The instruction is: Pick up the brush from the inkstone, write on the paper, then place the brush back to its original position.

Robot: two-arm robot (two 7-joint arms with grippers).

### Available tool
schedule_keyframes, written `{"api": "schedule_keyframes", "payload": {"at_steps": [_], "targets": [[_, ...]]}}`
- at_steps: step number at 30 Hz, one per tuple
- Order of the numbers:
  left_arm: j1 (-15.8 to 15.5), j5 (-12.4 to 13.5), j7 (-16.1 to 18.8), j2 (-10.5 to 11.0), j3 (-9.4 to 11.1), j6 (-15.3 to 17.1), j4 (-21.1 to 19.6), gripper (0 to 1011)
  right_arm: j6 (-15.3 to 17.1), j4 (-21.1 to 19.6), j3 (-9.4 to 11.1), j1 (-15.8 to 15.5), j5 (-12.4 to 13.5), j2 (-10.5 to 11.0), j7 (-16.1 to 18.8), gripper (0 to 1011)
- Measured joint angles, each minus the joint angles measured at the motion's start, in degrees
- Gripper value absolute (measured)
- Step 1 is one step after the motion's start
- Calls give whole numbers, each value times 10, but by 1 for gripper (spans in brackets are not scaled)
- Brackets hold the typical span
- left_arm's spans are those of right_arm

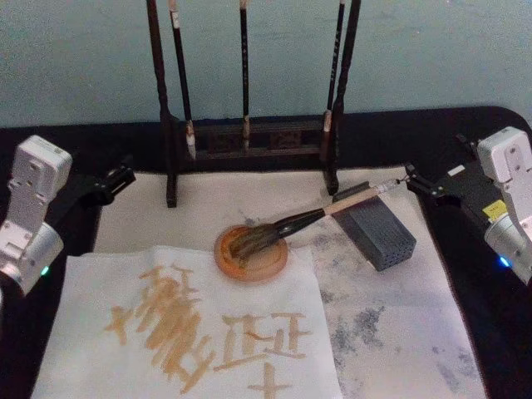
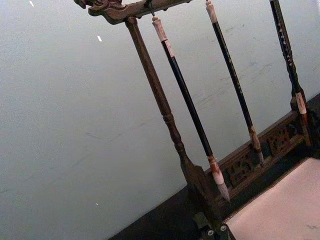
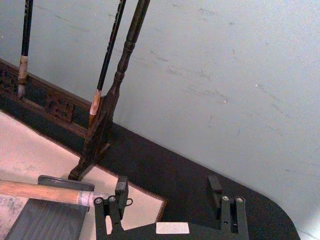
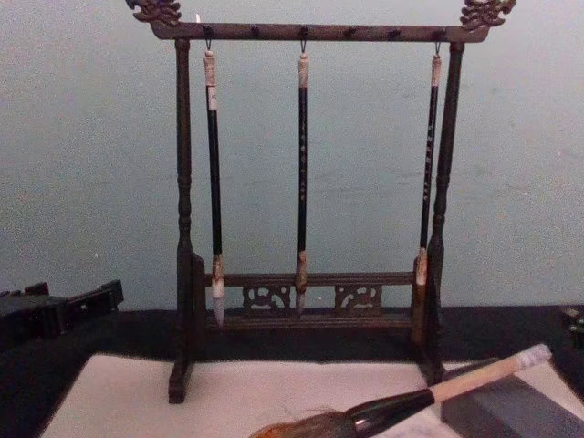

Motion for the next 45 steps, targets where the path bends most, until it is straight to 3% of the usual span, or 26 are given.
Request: {"api": "schedule_keyframes", "payload": {"at_steps": [4, 23, 35, 45], "targets": [[0, 0, 0, 0, 0, 0, 0, 1002, -4, -1, 6, -3, 5, -2, 8, 1003], [0, 0, 0, 0, 0, 0, 0, 1002, -14, -58, 68, -77, 90, 10, 84, 1003], [0, 0, 0, 0, 0, 0, 0, 1002, -8, -82, 103, -122, 189, -1, 168, 1003], [0, 0, 0, 0, 0, 0, 0, 1002, 36, -69, 128, -130, 275, -27, 224, 1003]]}}
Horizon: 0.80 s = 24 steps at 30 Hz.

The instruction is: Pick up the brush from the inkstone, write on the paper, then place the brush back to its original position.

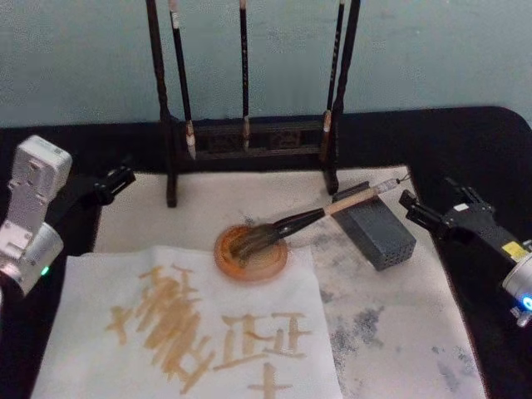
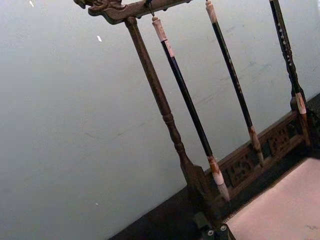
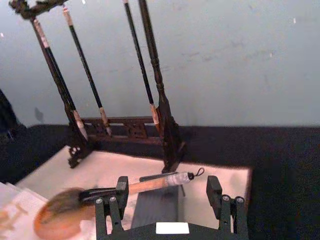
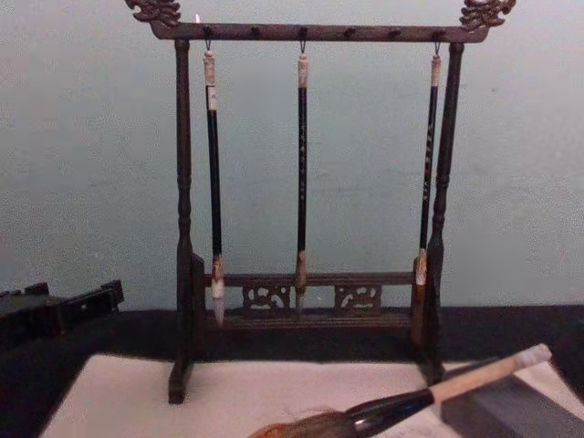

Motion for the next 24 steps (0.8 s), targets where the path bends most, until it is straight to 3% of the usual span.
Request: {"api": "schedule_keyframes", "payload": {"at_steps": [5, 15, 24], "targets": [[0, 0, 0, 0, 0, 0, 0, 1002, 39, 19, 16, 3, 55, -17, 26, 1003], [0, 0, 0, 0, 0, 0, 0, 1002, 111, 56, 29, 21, 160, -35, 39, 1003], [0, 0, 0, 0, 0, 0, 0, 1002, 155, 76, 31, 42, 220, -45, 30, 1003]]}}
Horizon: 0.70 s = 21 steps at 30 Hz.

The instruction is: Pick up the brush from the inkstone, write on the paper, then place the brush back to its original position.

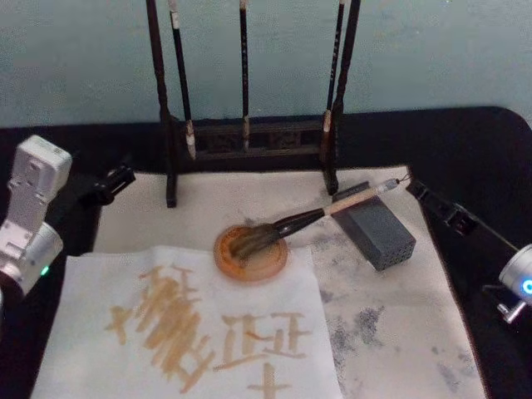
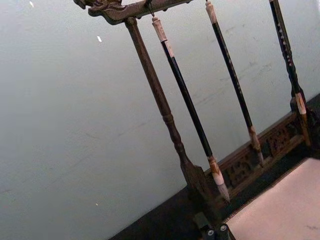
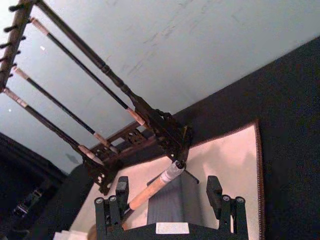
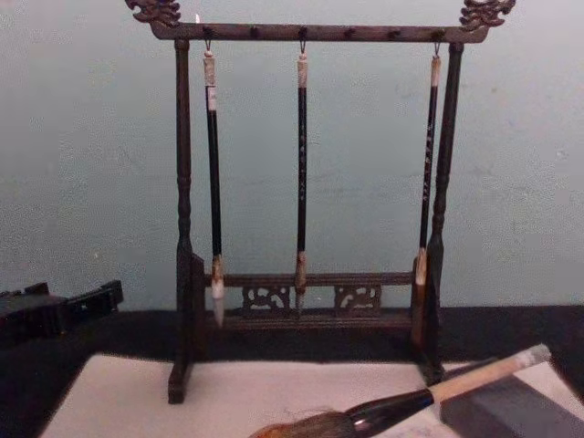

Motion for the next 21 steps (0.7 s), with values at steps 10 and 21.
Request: {"api": "schedule_keyframes", "payload": {"at_steps": [10, 21], "targets": [[0, 0, 0, 0, 0, 0, 0, 1002, 23, 22, -10, 24, 41, -9, -7, 1003], [0, 0, 0, 0, 0, 0, 0, 1002, 53, 58, -27, 50, 83, -17, -8, 1003]]}}
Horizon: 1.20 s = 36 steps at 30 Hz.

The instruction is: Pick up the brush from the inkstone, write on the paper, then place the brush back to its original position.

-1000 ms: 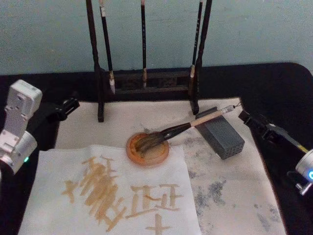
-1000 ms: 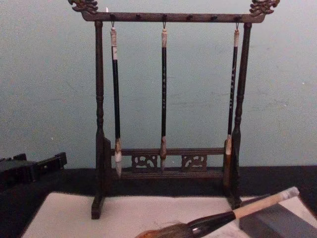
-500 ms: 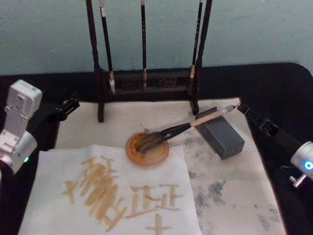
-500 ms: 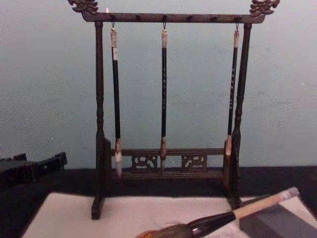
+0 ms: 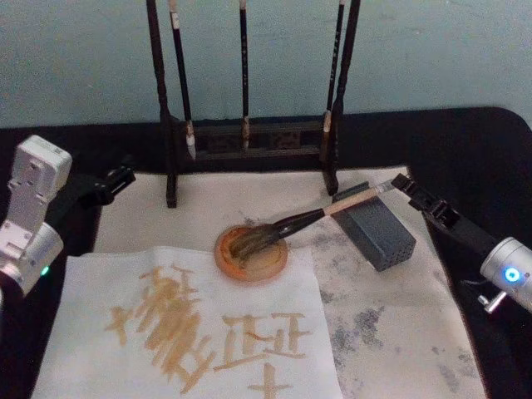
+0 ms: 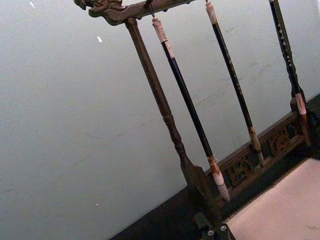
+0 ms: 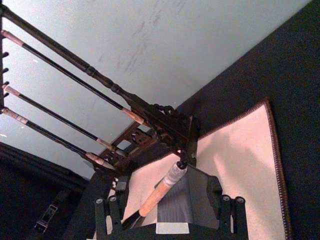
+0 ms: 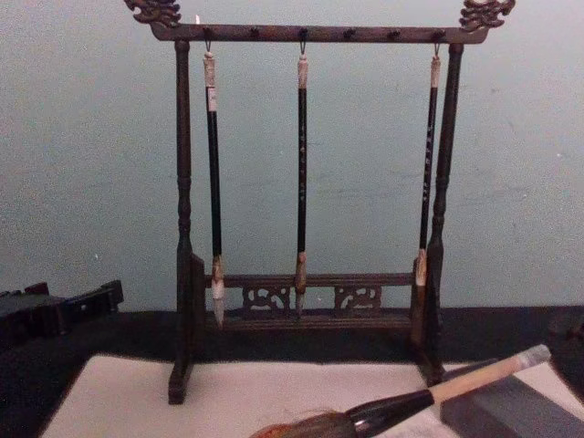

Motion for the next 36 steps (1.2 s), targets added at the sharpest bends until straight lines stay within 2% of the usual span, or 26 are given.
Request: {"api": "schedule_keyframes", "payload": {"at_steps": [9, 36], "targets": [[0, 0, 0, 0, 0, 0, 0, 1002, 8, 25, -14, 18, 18, -2, 0, 1003], [0, 0, 0, 0, 0, 0, 0, 1002, 4, 48, -52, 43, 52, 3, -3, 1003]]}}
